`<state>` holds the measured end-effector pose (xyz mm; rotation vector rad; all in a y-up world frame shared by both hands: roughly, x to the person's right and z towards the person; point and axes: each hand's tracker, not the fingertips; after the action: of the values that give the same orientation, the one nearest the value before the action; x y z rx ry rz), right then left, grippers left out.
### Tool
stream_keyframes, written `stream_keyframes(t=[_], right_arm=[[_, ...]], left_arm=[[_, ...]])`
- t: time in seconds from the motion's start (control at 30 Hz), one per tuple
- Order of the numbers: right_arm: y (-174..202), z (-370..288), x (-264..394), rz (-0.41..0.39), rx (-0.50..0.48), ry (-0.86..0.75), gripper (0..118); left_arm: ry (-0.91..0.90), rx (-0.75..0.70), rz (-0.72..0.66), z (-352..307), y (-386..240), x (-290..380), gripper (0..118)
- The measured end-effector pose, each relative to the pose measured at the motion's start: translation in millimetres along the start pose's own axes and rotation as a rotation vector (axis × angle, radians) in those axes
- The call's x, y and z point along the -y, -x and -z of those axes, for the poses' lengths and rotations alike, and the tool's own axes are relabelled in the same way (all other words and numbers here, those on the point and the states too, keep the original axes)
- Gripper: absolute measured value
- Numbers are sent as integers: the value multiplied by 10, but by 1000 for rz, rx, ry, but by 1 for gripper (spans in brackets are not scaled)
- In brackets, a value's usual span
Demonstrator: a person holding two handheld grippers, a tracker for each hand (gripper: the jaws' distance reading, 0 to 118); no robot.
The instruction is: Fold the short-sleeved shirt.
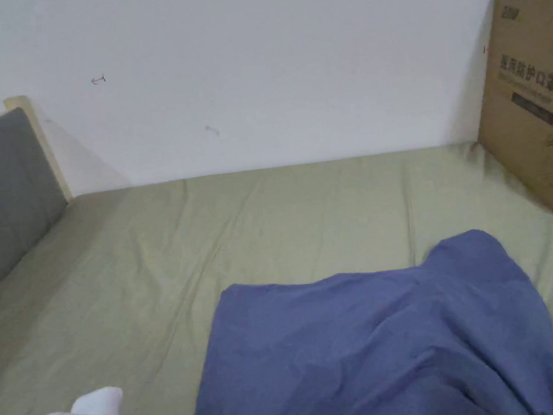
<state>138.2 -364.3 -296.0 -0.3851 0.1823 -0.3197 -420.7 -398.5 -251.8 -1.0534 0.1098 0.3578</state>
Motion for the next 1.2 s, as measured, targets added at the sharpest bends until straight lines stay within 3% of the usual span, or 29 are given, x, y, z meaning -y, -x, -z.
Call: stream_keyframes(t=[0.03, 0.07, 0.17, 0.23, 0.27, 0.3, 0.37, 0.4, 0.5, 0.63, 0.67, 0.7, 0.83, 1.03, 1.1, 1.13, 1.17, 1.2], right_arm=[[-21, 17, 12, 3, 8, 18, 2], [-33, 24, 27, 5, 13, 32, 2], [-25, 51, 55, -16, 36, 53, 2], [10, 66, 50, -27, 32, 66, 2], [19, 78, 47, -29, 29, 74, 2], [26, 83, 49, -30, 26, 78, 2], [58, 80, 54, -37, 24, 84, 2], [55, 83, 59, -39, 25, 91, 2], [4, 66, 102, -48, 27, 131, 2], [-285, 129, 232, -40, 35, 281, 3], [-360, 170, 279, -33, 48, 338, 14], [-436, 228, 341, -30, 65, 420, 54], [-710, 452, 696, -42, 139, 652, 109], [-783, 855, 1210, -153, 164, 948, 108], [-726, 893, 1209, -160, 156, 950, 91], [-701, 893, 1187, -209, 182, 959, 88], [-695, 895, 1168, -203, 163, 959, 86], [-693, 894, 1147, -212, 162, 956, 76]], left_arm=[[21, -13, -8, 144, 62, 89, 79], [15, -20, -1, 251, 107, 130, 99], [-46, -10, 46, 515, 203, 190, 99], [18, -91, 78, 744, 223, 200, 98], [19, -59, 97, 808, 225, 231, 94], [4, -16, 133, 802, 189, 279, 74], [-30, 37, 171, 771, 86, 356, 8], [-32, 27, 170, 742, 47, 398, 3], [-74, 130, 177, 607, -14, 507, 2], [-206, 56, 188, 408, -110, 607, 2], [-231, 66, 171, 356, -130, 624, 2], [-256, 69, 157, 328, -125, 623, 2], [-276, 60, 150, 207, -276, 617, 2], [-280, 26, 145, 179, -366, 587, 2], [-270, 21, 138, 185, -350, 579, 2], [-273, 24, 131, 180, -345, 581, 2], [-274, 21, 126, 177, -348, 581, 2], [-276, 12, 121, 174, -352, 580, 2]])
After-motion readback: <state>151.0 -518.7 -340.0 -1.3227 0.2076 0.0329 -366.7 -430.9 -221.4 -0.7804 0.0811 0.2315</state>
